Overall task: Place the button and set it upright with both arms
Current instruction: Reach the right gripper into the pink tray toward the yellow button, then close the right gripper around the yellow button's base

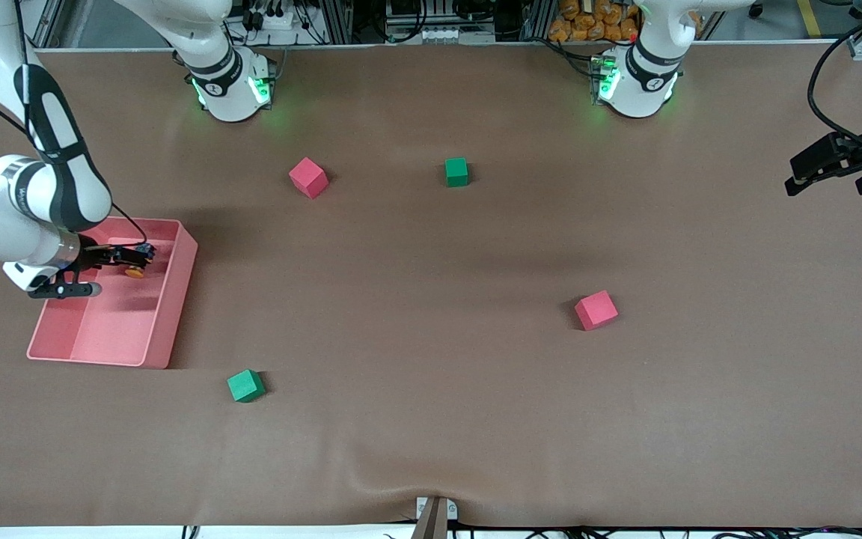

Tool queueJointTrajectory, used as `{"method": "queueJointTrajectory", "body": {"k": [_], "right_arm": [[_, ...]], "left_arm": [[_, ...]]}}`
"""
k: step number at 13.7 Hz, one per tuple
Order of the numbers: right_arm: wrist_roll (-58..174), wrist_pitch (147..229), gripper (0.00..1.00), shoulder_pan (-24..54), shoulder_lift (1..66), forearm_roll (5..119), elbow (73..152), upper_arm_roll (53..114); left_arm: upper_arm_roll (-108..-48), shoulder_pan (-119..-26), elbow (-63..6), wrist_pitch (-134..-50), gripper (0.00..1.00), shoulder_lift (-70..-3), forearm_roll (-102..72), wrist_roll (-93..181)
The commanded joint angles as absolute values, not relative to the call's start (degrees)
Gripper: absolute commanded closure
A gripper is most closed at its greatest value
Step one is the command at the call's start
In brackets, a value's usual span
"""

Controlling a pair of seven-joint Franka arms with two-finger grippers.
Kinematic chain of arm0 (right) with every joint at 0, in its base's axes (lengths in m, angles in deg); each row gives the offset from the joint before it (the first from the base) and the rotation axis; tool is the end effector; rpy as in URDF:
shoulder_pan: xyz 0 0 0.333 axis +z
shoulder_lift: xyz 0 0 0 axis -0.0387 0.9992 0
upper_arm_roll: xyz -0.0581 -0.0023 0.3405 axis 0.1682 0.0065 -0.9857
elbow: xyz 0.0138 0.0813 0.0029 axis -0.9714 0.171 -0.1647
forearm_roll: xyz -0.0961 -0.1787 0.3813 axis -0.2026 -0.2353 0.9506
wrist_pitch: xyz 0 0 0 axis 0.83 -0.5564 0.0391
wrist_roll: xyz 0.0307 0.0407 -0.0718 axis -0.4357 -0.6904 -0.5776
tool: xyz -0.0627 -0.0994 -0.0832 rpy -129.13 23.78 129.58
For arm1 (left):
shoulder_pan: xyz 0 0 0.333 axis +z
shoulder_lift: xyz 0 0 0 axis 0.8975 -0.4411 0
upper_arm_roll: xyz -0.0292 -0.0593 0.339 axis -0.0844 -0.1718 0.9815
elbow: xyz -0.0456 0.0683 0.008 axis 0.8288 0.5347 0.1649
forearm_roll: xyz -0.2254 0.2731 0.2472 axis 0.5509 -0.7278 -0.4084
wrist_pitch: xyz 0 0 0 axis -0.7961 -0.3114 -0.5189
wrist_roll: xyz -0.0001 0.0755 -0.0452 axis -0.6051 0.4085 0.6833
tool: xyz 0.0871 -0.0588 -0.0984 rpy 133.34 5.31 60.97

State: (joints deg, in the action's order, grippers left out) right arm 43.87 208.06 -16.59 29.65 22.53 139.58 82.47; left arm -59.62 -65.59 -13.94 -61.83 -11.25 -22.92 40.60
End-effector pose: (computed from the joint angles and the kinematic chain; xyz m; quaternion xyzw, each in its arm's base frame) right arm 0.5292 -0.1846 0.1665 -0.9952 -0.0198 0.0961 0.0057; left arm 0.5897 -0.0230 0.6523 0.9998 0.0102 0.0083 0.0118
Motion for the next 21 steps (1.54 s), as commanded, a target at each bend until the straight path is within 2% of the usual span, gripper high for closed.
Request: {"method": "queueJointTrajectory", "body": {"k": [1, 9, 15, 21], "right_arm": [[43.54, 210.46, 0.00, -18.21, 28.85, 21.89, 143.16, 81.83], [47.94, 210.72, 0.00, -18.04, 29.73, 22.60, 144.05, 81.57], [47.94, 210.81, 0.00, -15.06, 29.82, 23.39, 143.96, 81.57], [47.85, 212.83, 0.00, -14.79, 32.10, 23.39, 143.96, 81.57]], "left_arm": [[-59.74, -65.94, -13.27, -60.99, 0.00, -11.48, -24.15, 40.50], [-59.74, -65.85, -13.35, -60.55, 0.00, -11.74, -24.15, 41.12], [-60.00, -65.32, -13.27, -60.55, 0.00, -11.74, -24.15, 40.94], [-60.00, -65.23, -13.27, -60.46, 0.00, -11.65, -24.15, 41.03]]}}
